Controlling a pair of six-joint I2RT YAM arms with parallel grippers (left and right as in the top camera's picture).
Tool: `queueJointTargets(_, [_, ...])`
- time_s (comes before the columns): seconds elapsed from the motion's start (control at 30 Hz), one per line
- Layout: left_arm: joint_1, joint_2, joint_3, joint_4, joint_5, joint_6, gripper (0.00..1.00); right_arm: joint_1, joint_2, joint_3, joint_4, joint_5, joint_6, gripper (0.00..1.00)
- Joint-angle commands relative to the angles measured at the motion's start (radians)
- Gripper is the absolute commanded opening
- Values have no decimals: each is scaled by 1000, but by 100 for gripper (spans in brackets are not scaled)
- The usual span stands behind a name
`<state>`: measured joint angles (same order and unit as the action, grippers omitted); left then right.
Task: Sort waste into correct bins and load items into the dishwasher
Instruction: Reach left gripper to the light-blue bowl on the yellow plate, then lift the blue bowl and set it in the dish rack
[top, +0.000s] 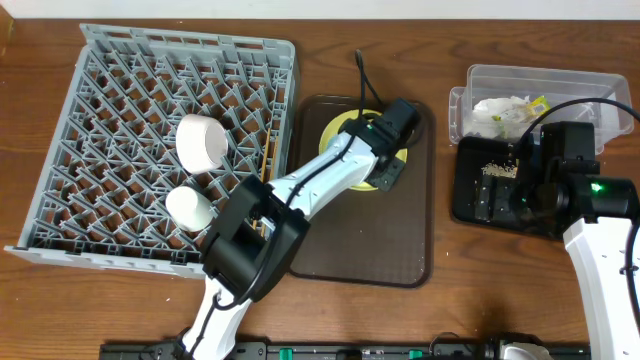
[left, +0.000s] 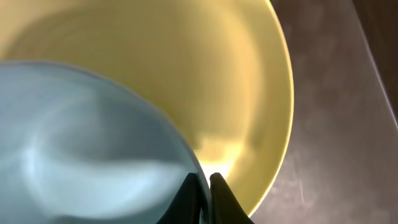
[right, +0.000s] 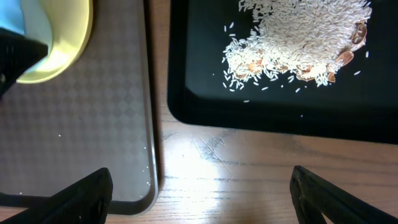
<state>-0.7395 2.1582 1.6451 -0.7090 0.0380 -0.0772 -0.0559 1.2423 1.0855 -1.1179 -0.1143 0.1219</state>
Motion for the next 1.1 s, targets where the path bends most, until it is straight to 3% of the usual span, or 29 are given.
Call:
queueJointTargets(0.0, [-34, -10, -5, -62, 15, -11, 6, -16, -9, 18, -1, 10, -4, 89])
queueJointTargets(0.4, [36, -324, -5, -134, 24, -32, 6, -16, -9, 18, -1, 10, -4, 89])
queueJointTargets(0.63, [299, -468, -5, -153, 426, -32, 6, -16, -9, 18, -1, 10, -4, 89])
queueJointTargets(0.83, [575, -433, -5, -114, 895, -31, 6, -16, -9, 18, -1, 9, -4, 89])
queueJointTargets(0.93, [707, -389, -5, -80, 1075, -32, 6, -16, -9, 18, -2, 9, -4, 89])
queueJointTargets(1.07, [788, -329, -5, -63, 1210, -32, 6, -16, -9, 18, -1, 9, -4, 89])
